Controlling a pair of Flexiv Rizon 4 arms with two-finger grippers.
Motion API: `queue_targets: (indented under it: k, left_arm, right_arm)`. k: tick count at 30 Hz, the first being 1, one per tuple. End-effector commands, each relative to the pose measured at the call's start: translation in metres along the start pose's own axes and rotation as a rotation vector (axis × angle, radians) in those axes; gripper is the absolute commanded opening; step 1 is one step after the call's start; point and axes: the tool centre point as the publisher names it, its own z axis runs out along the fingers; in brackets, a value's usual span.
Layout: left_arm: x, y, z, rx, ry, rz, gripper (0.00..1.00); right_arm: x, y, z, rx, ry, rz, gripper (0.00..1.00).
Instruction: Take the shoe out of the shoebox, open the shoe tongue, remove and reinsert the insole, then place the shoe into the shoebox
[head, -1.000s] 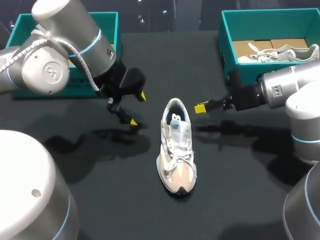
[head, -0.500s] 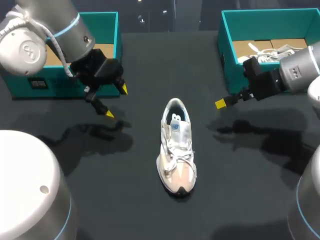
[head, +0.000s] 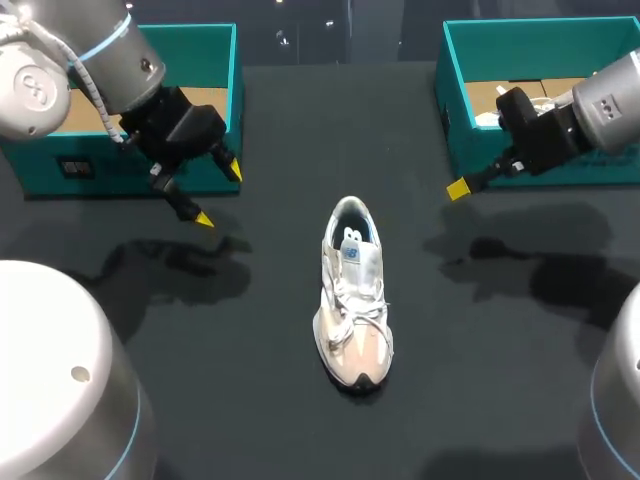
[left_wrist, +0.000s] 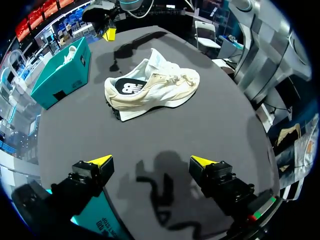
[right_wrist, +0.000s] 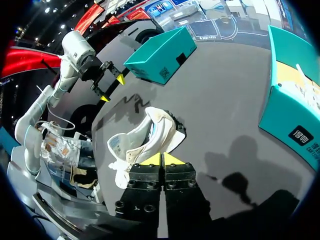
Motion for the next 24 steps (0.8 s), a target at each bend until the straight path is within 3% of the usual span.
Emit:
queue_targets:
  k: [1, 4, 10, 17, 24]
  left_arm:
    - [0.000, 0.006, -0.009, -0.011, 0.016, 0.037, 1.00]
    - [0.000, 0.019, -0.023, -0.004, 0.052, 0.092, 1.00]
    - [0.001, 0.045, -0.047, -0.076, 0.061, 0.106, 1.00]
    - [0.003, 0.071, -0.081, -0.149, 0.037, 0.168, 1.00]
    - [0.003, 0.071, -0.081, -0.149, 0.037, 0.168, 1.00]
  right_arm:
    - [0.002, -0.001, -0.001, 0.014, -0.063, 0.014, 0.00]
    - [0.001, -0.001, -0.007, 0.063, -0.175, 0.055, 0.00]
    - [0.000, -0.003, -0.011, 0.127, -0.270, 0.109, 0.00]
    - [0.010, -0.004, -0.018, 0.109, -0.421, 0.205, 0.00]
    - [0.016, -0.004, -0.023, 0.099, -0.448, 0.212, 0.00]
